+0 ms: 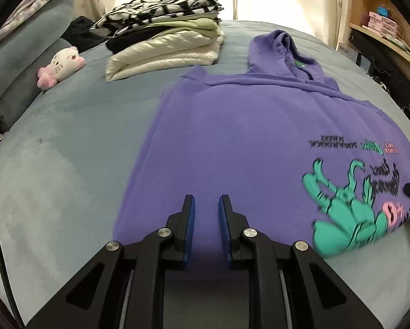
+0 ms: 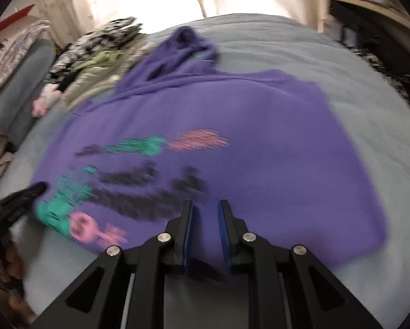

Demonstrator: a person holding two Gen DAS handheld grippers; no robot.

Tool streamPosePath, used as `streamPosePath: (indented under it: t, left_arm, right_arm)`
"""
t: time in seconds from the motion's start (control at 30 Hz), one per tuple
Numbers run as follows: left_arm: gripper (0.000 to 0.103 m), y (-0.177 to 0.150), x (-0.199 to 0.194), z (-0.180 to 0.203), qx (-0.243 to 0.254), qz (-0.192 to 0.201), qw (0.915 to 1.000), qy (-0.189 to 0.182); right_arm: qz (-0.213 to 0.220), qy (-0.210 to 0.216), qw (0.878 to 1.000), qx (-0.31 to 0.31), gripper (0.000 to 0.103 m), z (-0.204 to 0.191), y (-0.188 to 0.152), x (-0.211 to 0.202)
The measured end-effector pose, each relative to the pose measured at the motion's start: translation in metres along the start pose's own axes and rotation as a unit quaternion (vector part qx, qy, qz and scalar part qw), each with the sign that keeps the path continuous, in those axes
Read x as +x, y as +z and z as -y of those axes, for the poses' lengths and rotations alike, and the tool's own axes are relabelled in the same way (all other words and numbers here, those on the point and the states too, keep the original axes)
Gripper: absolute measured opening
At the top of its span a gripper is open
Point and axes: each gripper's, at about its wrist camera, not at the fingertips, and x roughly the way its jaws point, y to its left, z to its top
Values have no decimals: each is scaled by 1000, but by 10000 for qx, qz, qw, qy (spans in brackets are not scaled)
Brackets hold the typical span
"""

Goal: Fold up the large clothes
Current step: 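Open both grippers and move them toward the hood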

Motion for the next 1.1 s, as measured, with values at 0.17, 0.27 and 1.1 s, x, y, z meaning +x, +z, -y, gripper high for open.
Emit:
streamPosePath:
  t: [0.17,0.27,1.1]
  left_arm:
    - [16,-7,-6,-15,-2,17,9995,309]
    - [17,-6,-6,-14,-46,-18,9992,397]
    - [46,6,-20,-4,-382,-367,9978,397]
  right_arm:
    - [236,-317,9950,917,18,66,-19,-20]
    - [236,-283,9929,1129,18,73,-23,-23]
    - [-222,-785,9924,918,50,39,-14,-9]
